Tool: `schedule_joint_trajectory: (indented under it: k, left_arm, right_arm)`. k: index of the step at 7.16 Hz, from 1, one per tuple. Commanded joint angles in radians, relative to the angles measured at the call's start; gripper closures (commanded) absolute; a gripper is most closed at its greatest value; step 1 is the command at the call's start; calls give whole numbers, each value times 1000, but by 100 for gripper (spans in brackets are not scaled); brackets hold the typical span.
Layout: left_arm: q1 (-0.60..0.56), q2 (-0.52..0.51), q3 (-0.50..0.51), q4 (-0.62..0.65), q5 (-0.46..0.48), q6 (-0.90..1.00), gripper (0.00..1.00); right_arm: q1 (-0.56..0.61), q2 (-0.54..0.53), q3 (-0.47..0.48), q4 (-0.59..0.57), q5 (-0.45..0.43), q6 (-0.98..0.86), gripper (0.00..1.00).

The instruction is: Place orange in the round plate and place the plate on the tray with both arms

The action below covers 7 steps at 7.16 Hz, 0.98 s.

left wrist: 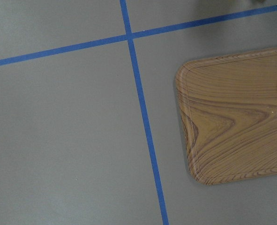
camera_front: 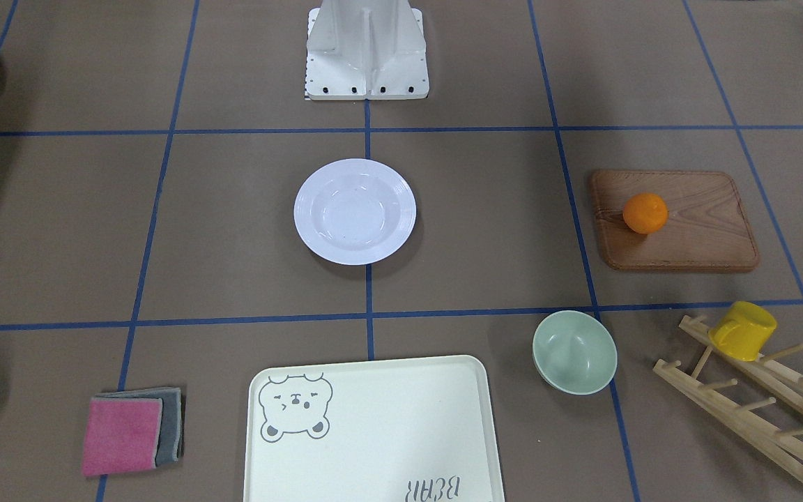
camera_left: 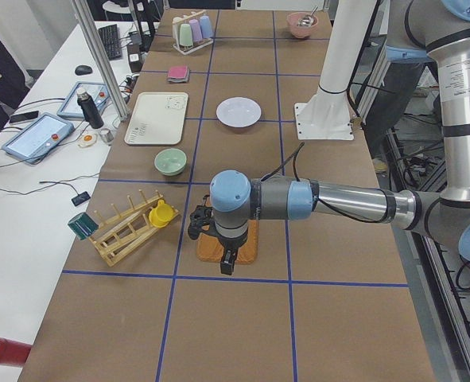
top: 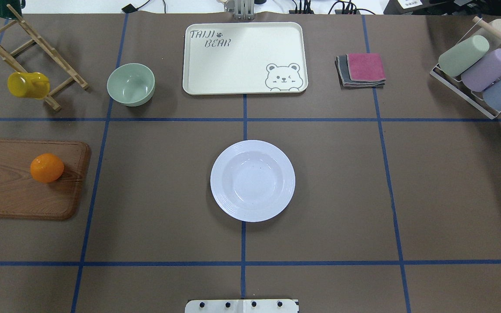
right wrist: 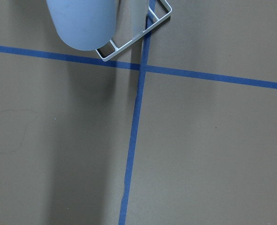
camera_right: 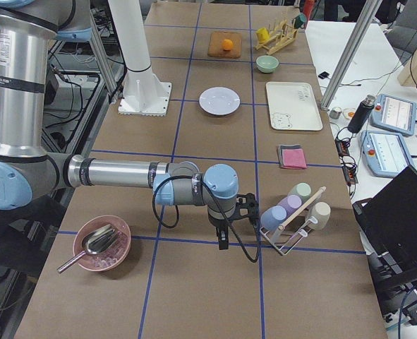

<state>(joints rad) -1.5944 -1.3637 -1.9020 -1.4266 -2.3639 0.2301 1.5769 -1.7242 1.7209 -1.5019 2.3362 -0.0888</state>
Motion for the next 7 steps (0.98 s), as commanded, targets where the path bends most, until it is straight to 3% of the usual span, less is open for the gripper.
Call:
schedule_joint_trajectory:
  k: [1, 4, 5, 7]
  left_arm:
    - [1, 5, -56, 3, 0, -3, 1]
    - [1, -32, -87, -64, -3, -3, 1]
    - [8, -88, -44, -169, -5, -3, 1]
    - [7, -71, 23, -387, -92, 0, 1]
  right_arm:
    - [0, -2, 2, 0, 3, 1, 0]
    - [0, 6, 6, 2, 11, 1, 0]
    - [0, 9, 6, 2, 11, 1, 0]
    - [0, 15, 11, 2, 12, 3, 0]
